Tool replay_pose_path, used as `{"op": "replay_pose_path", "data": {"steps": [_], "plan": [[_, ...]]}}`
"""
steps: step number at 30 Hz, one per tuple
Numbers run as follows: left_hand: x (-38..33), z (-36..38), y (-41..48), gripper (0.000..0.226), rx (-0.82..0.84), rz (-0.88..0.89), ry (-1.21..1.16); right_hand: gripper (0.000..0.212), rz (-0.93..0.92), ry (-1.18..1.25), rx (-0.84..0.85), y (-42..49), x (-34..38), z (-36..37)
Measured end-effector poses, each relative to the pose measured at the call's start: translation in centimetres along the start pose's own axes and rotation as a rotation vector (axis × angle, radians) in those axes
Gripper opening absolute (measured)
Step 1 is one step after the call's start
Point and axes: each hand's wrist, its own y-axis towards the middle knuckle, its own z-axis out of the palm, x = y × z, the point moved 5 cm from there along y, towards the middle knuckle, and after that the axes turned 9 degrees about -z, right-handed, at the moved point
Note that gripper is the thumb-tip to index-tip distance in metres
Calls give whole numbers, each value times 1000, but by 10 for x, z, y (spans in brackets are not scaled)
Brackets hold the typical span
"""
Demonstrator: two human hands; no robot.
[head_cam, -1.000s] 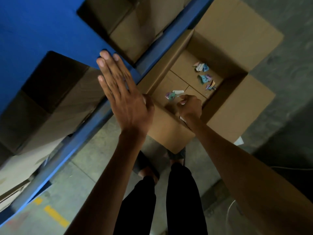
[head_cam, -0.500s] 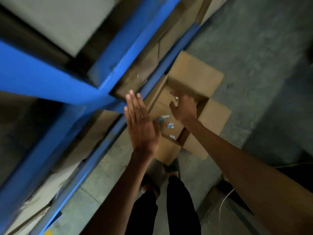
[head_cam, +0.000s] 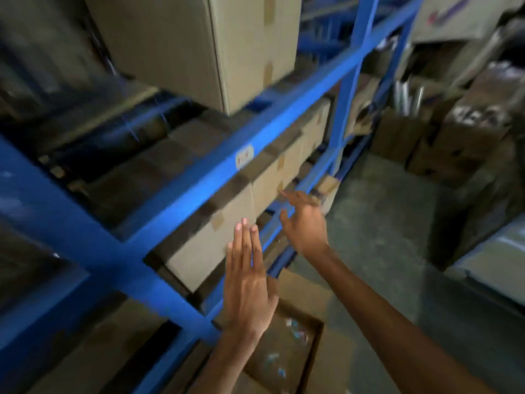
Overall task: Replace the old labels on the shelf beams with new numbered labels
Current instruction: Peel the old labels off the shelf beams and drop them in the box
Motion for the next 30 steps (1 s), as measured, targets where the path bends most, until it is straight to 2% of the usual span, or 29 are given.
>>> {"op": "replay_pose_path", "data": {"steps": [4,8,18,21,30], "plan": [[-29,-71,32,96,-135,34,13,44,-122,5,-123,53,49,-59],[-35,-101,60,99,-180,16,47,42,-173,12,-187,85,68,-78],[-15,-73,95,103,-125,-71,246,49,-114,65,-125,100,44,-11],[-7,-68,102,104,-125,-104,285,47,-117,145,-167,99,44,5],[6,-61,105,110,-147,-87,410,21,-39,259,-364,97,43,19]]}}
